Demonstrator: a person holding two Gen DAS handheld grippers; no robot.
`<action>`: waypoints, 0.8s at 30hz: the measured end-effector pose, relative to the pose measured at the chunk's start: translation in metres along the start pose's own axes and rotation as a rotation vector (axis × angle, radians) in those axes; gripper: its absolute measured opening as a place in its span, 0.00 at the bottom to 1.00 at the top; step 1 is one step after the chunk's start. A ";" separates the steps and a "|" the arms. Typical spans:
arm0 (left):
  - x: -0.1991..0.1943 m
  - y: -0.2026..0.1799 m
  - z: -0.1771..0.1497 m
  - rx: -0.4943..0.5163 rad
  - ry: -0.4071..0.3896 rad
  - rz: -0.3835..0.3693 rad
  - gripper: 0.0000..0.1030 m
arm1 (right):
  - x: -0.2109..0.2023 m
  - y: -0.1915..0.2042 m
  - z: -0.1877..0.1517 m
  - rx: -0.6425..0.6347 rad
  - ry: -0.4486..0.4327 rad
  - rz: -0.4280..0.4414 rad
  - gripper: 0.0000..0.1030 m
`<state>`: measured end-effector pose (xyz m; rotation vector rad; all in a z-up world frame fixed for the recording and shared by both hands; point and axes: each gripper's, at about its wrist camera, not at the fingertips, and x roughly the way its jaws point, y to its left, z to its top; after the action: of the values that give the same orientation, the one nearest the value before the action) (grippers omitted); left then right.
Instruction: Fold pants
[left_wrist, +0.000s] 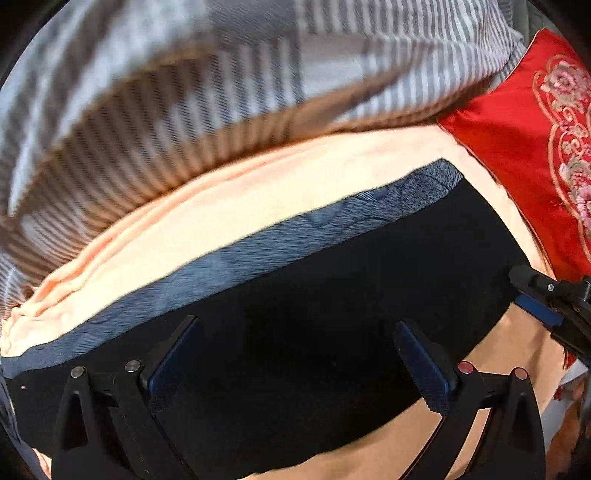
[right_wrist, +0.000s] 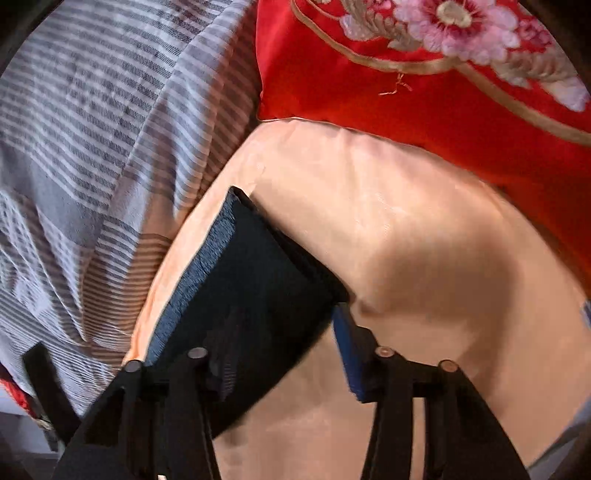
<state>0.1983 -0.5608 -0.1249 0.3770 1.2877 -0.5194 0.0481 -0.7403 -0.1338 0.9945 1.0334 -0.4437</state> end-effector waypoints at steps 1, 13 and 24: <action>0.005 -0.003 0.001 -0.003 0.013 0.007 1.00 | 0.001 -0.004 0.000 0.015 0.004 0.008 0.29; 0.024 -0.016 -0.004 -0.017 0.074 0.027 1.00 | 0.005 -0.037 0.001 0.091 0.075 0.061 0.20; 0.019 -0.006 0.004 -0.049 0.035 0.054 1.00 | -0.033 -0.013 0.012 -0.056 0.000 0.065 0.41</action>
<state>0.2017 -0.5710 -0.1420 0.3799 1.3183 -0.4365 0.0294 -0.7613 -0.1098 0.9755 1.0056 -0.3595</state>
